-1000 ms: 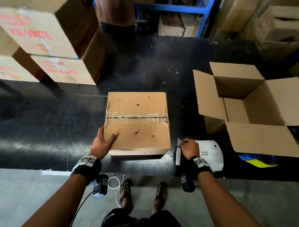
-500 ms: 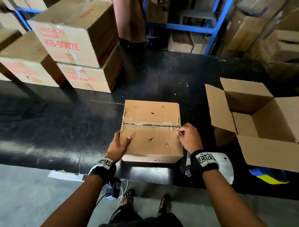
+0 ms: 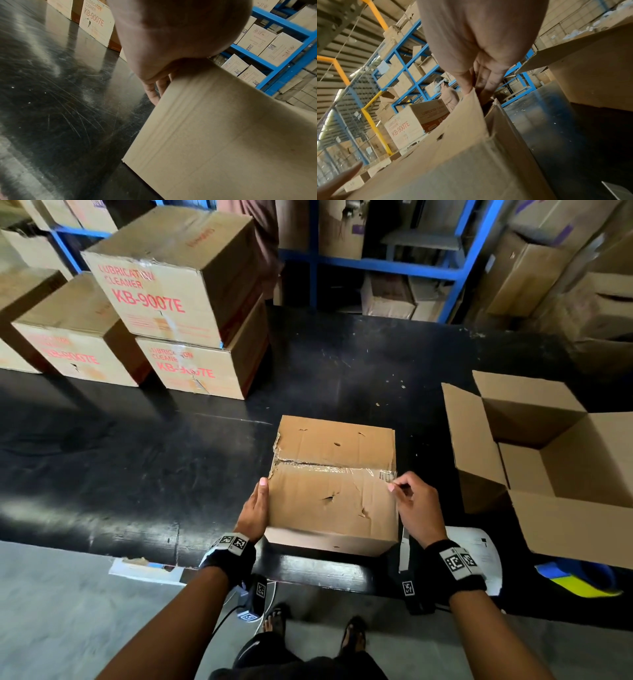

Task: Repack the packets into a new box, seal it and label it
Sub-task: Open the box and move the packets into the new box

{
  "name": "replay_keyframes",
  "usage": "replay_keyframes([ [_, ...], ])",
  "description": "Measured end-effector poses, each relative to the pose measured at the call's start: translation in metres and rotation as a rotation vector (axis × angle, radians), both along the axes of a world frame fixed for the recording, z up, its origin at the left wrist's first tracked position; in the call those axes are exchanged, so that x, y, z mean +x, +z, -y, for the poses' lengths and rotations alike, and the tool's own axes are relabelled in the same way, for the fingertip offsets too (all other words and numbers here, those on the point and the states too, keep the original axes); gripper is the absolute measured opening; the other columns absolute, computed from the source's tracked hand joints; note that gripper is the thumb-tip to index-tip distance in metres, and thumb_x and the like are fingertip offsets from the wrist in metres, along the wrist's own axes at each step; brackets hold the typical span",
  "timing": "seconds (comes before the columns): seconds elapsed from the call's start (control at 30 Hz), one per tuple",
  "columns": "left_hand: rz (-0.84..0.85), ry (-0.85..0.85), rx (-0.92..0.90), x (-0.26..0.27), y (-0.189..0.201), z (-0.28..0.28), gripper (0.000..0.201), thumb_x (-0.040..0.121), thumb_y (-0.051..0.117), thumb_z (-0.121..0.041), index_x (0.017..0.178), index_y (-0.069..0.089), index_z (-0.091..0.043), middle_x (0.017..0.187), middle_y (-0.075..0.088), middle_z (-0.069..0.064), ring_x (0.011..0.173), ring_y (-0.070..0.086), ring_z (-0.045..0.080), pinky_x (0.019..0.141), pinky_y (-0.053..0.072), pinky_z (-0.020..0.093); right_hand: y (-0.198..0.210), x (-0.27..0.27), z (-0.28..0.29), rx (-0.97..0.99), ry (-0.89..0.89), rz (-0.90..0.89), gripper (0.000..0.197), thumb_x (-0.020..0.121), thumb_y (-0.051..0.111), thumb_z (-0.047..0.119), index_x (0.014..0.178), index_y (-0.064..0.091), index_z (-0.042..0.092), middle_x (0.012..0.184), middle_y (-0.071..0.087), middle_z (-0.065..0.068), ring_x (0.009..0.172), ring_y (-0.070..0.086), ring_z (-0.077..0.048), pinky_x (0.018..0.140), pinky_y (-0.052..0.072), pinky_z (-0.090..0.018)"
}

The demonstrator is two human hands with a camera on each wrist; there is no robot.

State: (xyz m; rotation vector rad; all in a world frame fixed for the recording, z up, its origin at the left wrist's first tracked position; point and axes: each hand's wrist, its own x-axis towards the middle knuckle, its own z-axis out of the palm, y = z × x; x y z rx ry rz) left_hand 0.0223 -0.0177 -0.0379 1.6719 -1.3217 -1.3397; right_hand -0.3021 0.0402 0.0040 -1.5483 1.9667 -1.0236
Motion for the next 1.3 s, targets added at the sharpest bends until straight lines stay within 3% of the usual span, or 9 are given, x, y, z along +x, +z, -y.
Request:
replay_keyframes([
  [0.1,-0.015,0.019,-0.007,-0.002,-0.004,0.0,0.075,0.098,0.025,-0.063,0.152,0.038,-0.012,0.158,0.037,0.008,0.146,0.032,0.017,0.12,0.018,0.026,0.001,0.001,-0.003,-0.037,-0.012,0.072,0.008,0.098,0.067,0.016,0.09,0.065,0.014,0.089,0.068,0.004,0.085,0.064,-0.001,0.073,0.052,-0.021],
  [0.2,0.006,0.019,-0.111,-0.003,-0.007,-0.002,0.085,0.09,0.027,-0.078,0.149,0.043,-0.018,0.151,0.046,0.005,0.137,0.044,0.017,0.112,0.031,0.028,0.005,0.001,-0.007,-0.055,0.006,0.126,0.008,0.098,0.066,0.017,0.091,0.065,0.014,0.09,0.069,0.005,0.087,0.064,-0.001,0.072,0.05,-0.013],
  [0.37,0.069,0.008,-0.255,-0.008,-0.009,0.003,0.059,0.088,0.053,-0.07,0.137,0.05,-0.035,0.136,0.059,-0.003,0.121,0.06,0.014,0.102,0.052,0.042,0.007,-0.001,-0.005,0.038,-0.059,0.331,0.019,0.092,0.074,0.013,0.107,0.064,0.02,0.101,0.07,0.003,0.093,0.068,-0.005,0.08,0.053,-0.019],
  [0.47,0.171,-0.036,-0.296,-0.017,-0.004,0.004,0.059,0.09,0.06,-0.06,0.137,0.052,-0.026,0.136,0.055,-0.001,0.118,0.055,0.012,0.104,0.046,0.033,0.005,0.0,-0.003,0.137,-0.142,0.566,0.049,0.085,0.08,0.005,0.128,0.061,0.021,0.105,0.071,0.0,0.097,0.07,-0.01,0.079,0.055,-0.018],
  [0.63,0.252,0.021,-0.276,-0.025,0.004,0.011,0.053,0.089,0.066,-0.052,0.126,0.059,-0.013,0.124,0.06,0.004,0.109,0.057,0.018,0.095,0.047,0.031,-0.002,-0.001,0.002,0.102,-0.228,0.67,0.027,0.08,0.08,-0.004,0.104,0.075,0.006,0.099,0.077,-0.003,0.099,0.072,-0.02,0.081,0.055,-0.019],
  [0.83,0.18,0.139,-0.339,-0.027,0.0,0.018,0.027,0.097,0.058,-0.037,0.099,0.065,-0.012,0.112,0.065,0.013,0.097,0.064,0.028,0.085,0.05,0.034,0.003,-0.004,-0.003,0.098,-0.178,0.728,0.03,0.084,0.078,0.0,0.113,0.074,0.008,0.111,0.075,-0.002,0.1,0.071,-0.006,0.082,0.056,-0.016],
  [0.97,0.087,0.206,-0.385,-0.026,0.003,0.011,0.013,0.099,0.06,-0.028,0.096,0.063,-0.016,0.105,0.068,0.007,0.088,0.066,0.022,0.078,0.052,0.032,0.003,-0.004,-0.008,0.091,-0.152,0.77,0.027,0.086,0.077,0.0,0.109,0.074,0.013,0.113,0.074,0.0,0.111,0.069,-0.014,0.095,0.056,-0.027],
  [1.13,0.068,0.236,-0.456,-0.026,0.004,0.005,0.037,0.095,0.049,-0.045,0.095,0.064,-0.011,0.083,0.065,0.001,0.072,0.06,0.013,0.063,0.044,0.023,-0.001,-0.002,-0.012,0.072,-0.167,0.799,0.025,0.086,0.077,0.003,0.11,0.073,0.009,0.113,0.076,-0.001,0.115,0.068,-0.019,0.108,0.05,-0.047],
  [1.3,-0.056,0.215,-0.503,-0.03,0.023,0.009,0.049,0.093,0.039,-0.054,0.065,0.041,-0.014,0.059,0.038,-0.006,0.054,0.031,0.005,0.052,0.028,0.028,0.009,-0.003,-0.008,0.034,-0.165,0.831,0.02,0.088,0.075,0.005,0.105,0.074,0.016,0.114,0.075,-0.005,0.117,0.067,-0.026,0.108,0.049,-0.055],
])
